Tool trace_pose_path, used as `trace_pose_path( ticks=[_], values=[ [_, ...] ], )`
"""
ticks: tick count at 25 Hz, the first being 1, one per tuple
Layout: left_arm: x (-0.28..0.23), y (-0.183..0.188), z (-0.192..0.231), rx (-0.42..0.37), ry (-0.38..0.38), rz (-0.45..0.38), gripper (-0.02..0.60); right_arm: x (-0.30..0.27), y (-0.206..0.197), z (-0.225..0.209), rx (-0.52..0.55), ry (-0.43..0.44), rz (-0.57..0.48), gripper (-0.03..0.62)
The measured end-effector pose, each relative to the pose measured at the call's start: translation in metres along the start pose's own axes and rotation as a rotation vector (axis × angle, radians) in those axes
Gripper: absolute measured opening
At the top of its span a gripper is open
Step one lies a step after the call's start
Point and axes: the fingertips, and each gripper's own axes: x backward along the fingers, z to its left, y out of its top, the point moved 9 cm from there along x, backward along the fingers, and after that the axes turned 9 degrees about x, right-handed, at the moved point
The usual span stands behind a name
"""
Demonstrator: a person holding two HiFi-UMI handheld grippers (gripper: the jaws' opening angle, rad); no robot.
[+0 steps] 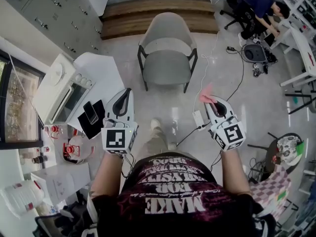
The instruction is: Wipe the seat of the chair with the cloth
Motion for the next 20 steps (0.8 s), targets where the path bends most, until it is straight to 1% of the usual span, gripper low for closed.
trace_pose_path(
  ticks=[9, 14, 20],
  values=[
    [-0.056, 0.005, 0.028, 0.018, -0.022, 0.001, 0.006, -0.045, 0.010, -0.030, 0.002, -0.017, 0.021, 0.032],
    [-0.088, 0.002, 0.053, 0.026, -0.032, 0.015, 0.005, -0.086, 0.013, -0.039, -0.002, -0.009, 0.030, 0.032],
    [-0.121, 0.008, 0.083, 0.021, -0.056, 0.010, 0.006, -0.134, 0.028, -0.044, 0.005, -0.010, 0.019, 0.032]
  ],
)
